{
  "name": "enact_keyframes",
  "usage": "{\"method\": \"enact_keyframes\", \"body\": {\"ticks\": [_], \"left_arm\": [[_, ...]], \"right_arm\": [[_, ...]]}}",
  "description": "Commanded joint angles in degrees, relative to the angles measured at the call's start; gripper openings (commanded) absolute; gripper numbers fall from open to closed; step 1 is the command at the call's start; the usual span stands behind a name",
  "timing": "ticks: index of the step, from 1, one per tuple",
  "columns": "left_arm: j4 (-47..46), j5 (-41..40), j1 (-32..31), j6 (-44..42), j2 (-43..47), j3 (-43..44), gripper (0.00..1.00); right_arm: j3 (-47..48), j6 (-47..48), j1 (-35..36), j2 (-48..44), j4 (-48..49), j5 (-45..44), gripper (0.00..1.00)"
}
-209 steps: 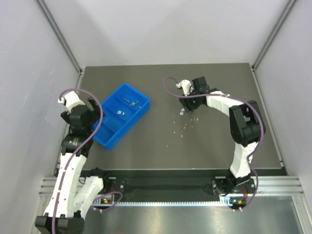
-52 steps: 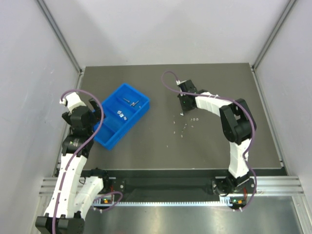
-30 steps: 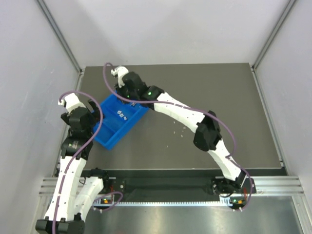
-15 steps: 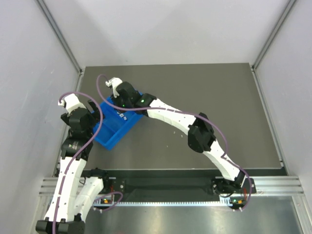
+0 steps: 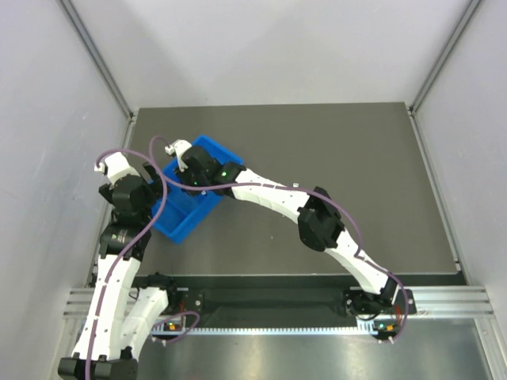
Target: Sort the screws and nuts into containers
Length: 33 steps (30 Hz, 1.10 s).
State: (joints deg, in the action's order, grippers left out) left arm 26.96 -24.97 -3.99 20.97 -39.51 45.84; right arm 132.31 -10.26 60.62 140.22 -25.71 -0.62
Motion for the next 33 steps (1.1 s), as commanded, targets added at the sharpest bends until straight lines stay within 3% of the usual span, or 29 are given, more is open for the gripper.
{"method": "enact_keyframes", "body": {"ticks": [1,12,24,33], "left_arm": [[-3.05,-1.04,0.21,-0.58,0.13,0.03,0.99],[-3.40,-1.75,0.21,-0.84,1.80,-0.32,0.99],[-4.28,-3.33,0.39,-1.72,-2.50,-0.14,0.99],[-11.13,-6.93,0.47,-2.34,-0.93,-6.11,0.99]], "right_arm": [[0.32,0.15,0.38,-1.00,2.16,-0.61,0.08],[-1.96,0.77,-0.50,-4.69,1.37,-1.14,0.08],[-4.78,5.07,-4.10,-9.70,1.02,0.45,0.06],[-5.04,7.45,-7.44,-14.19,0.58,3.44,0.03]]}}
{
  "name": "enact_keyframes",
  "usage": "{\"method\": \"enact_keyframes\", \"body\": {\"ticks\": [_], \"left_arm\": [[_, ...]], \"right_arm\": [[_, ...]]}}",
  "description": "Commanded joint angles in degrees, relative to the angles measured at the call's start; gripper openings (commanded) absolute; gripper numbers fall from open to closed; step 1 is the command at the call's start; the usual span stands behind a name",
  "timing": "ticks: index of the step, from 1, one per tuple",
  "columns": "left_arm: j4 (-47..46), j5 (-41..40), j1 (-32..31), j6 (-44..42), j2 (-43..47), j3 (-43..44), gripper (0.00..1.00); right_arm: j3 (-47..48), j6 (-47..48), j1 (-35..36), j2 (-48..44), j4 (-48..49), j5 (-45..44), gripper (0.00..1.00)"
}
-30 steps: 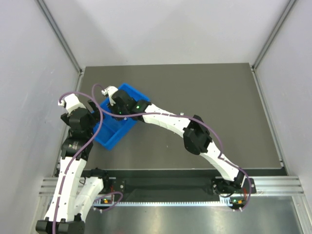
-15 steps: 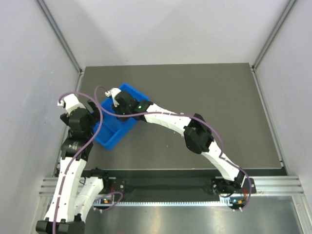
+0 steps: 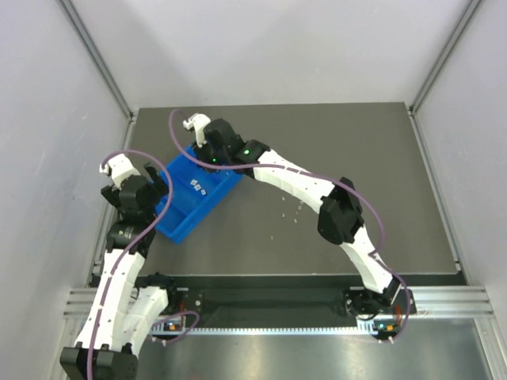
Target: Sort the screws and nuts into containers
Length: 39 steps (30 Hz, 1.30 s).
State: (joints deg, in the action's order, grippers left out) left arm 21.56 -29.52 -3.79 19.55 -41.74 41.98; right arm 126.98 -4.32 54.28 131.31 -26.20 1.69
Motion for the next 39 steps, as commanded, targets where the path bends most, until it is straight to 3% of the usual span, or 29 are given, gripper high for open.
{"method": "enact_keyframes", "body": {"ticks": [1,5,9,12,21,29,32,36,39], "left_arm": [[-6.00,-2.56,0.28,-0.22,1.48,-2.51,0.99],[-3.73,-5.54,0.28,3.38,1.83,-1.82,0.99],[8.55,-7.58,0.28,10.50,-0.44,2.14,0.99],[10.78,-5.37,0.28,12.26,-2.20,3.02,0.99],[10.43,-3.18,0.28,10.07,-8.61,4.34,0.99],[19.92,-4.94,1.06,18.68,-17.67,6.45,0.99],[21.33,-0.91,2.20,19.39,-18.82,5.40,0.96],[19.31,9.11,2.30,16.13,-21.53,3.20,0.82],[19.31,11.93,2.30,16.13,-23.91,3.02,0.81]], "right_arm": [[-0.06,2.46,-1.11,-5.62,0.88,1.73,0.02],[-3.75,7.39,-1.11,-7.29,-0.17,4.29,0.02],[-1.56,8.01,-1.72,-6.59,-4.21,4.02,0.02],[-3.57,8.45,-2.07,-6.59,-1.32,3.84,0.02],[2.39,5.99,-2.25,0.44,0.71,4.72,0.03],[2.92,4.76,-2.87,3.08,0.88,4.20,0.03],[3.01,4.67,-2.87,3.08,0.80,2.88,0.04],[2.92,4.67,-3.13,2.82,0.45,0.60,0.04],[2.75,2.75,-4.00,2.03,-0.26,0.68,0.03]]}}
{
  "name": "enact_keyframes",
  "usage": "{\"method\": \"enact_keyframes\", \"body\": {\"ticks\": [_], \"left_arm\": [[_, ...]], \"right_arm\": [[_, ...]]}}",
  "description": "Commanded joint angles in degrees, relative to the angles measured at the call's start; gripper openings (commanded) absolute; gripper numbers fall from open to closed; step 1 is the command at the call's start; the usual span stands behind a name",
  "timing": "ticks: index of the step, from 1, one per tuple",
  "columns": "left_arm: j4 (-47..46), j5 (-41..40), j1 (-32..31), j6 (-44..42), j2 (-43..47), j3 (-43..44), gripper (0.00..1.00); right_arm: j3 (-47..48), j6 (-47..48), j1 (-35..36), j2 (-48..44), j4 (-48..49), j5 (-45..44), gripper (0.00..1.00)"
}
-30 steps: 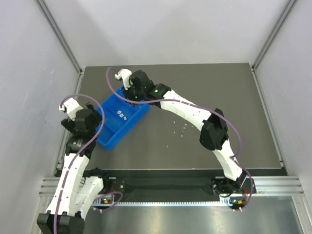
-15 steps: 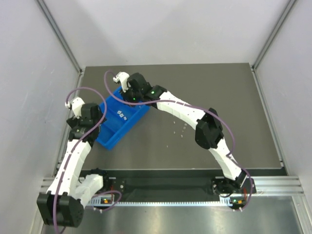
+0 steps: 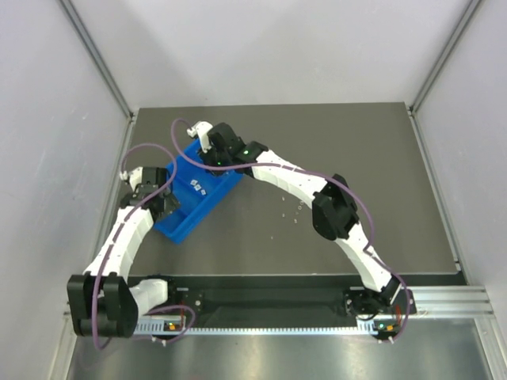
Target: Sort the screws and nuts into containers
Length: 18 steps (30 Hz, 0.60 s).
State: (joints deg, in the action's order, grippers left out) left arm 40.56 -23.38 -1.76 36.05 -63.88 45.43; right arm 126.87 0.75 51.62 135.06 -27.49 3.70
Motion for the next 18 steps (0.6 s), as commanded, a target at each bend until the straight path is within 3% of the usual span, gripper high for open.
{"method": "enact_keyframes", "body": {"ticks": [1,7,10,11,13,14,16,17,18], "left_arm": [[1.62,6.49,0.27,0.33,-2.47,-0.17,0.79],[2.25,11.33,-1.92,2.17,-4.85,-1.40,0.68],[2.34,10.90,-7.89,5.60,-3.98,-2.71,0.61],[2.68,10.11,-12.08,6.48,-3.45,-2.98,0.53],[3.56,7.91,-15.89,9.03,-3.27,-3.59,0.46],[3.39,7.82,-18.69,9.64,-2.75,-4.03,0.36],[3.30,5.72,-20.73,11.93,-1.96,-5.34,0.25],[3.39,4.40,-21.96,12.72,-0.65,-5.70,0.14],[3.82,0.74,-23.28,14.81,1.19,-6.23,0.11]], "right_arm": [[2.86,-2.68,-1.69,-1.91,0.77,-1.42,0.02],[1.63,-2.95,-2.57,-4.19,0.06,-0.37,0.01],[-0.39,-3.21,-2.57,-5.69,0.15,-0.10,0.00],[-1.70,-3.13,-2.49,-6.65,0.06,-0.01,0.00],[-3.64,-3.04,-2.57,-7.88,0.59,-0.01,0.00],[-5.73,-2.78,-2.57,-9.11,0.85,-0.10,0.00],[-7.59,-2.43,-2.57,-10.08,1.29,-0.36,0.00],[-8.91,-2.34,-2.57,-10.95,1.29,-0.54,0.00],[-10.14,-2.16,-2.49,-11.57,1.29,-0.80,0.00]]}}
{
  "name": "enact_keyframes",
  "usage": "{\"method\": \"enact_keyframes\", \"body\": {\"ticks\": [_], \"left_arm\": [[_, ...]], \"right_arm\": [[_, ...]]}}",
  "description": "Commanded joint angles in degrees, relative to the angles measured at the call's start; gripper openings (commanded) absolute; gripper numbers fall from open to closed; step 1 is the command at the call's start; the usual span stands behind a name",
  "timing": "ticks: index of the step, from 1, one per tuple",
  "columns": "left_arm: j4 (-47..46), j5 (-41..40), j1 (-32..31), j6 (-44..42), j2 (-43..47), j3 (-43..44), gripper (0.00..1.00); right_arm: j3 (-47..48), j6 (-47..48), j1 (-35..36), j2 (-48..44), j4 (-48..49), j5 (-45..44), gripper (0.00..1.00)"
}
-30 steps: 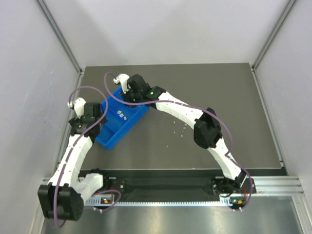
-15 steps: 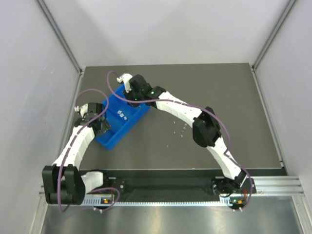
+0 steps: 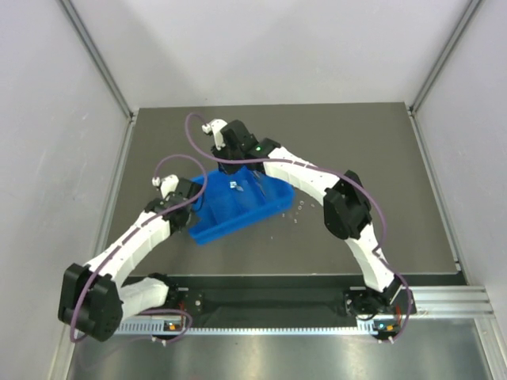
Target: Sort the screws and nuts into containers
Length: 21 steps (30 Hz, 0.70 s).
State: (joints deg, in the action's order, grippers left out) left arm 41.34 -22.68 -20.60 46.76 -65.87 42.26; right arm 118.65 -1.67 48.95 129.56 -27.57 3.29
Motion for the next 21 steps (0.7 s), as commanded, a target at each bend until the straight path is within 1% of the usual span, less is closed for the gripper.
{"method": "enact_keyframes", "body": {"ticks": [1,3,4,6,7,9,11,14,16,17,21], "left_arm": [[3.22,-2.35,-4.97,5.34,4.33,-3.32,0.09],[2.87,-6.40,-6.03,8.06,6.79,-3.94,0.05],[1.65,-9.63,-6.64,8.25,9.24,-4.81,0.05],[0.85,-11.59,-6.65,8.61,10.93,-5.43,0.05],[0.67,-12.73,-6.65,8.35,11.72,-5.35,0.05],[1.02,-13.79,-6.65,7.47,11.99,-4.91,0.06],[2.16,-14.06,-6.73,7.20,11.73,-4.82,0.06],[4.09,-14.59,-6.65,9.13,11.11,-4.64,0.07],[4.27,-15.20,-6.65,10.27,10.85,-4.82,0.07],[4.71,-15.47,-6.65,10.89,10.67,-4.73,0.07],[2.87,-13.80,-6.65,9.84,10.67,-5.70,0.07]], "right_arm": [[-2.37,0.27,0.18,-6.07,1.38,-0.82,0.00],[-2.98,0.18,0.10,-6.86,0.68,-1.96,0.00],[-3.33,0.18,0.09,-7.30,0.33,-2.49,0.00],[-3.51,0.09,0.01,-7.74,-0.99,-2.94,0.00],[-3.69,-0.35,0.01,-8.09,-1.60,-4.68,0.00],[-4.39,-1.48,-0.52,-9.49,-3.01,-4.79,0.00],[-7.02,-1.67,-0.78,-11.86,-3.28,-5.05,0.00],[-10.45,-1.93,-0.78,-14.67,-4.15,-4.70,0.00],[-13.34,-2.72,-0.70,-15.73,-4.07,-3.56,0.00],[-14.14,-2.81,-0.70,-15.74,-3.89,-1.55,0.00],[-14.59,-0.44,0.44,-13.99,-3.71,3.20,0.00]]}}
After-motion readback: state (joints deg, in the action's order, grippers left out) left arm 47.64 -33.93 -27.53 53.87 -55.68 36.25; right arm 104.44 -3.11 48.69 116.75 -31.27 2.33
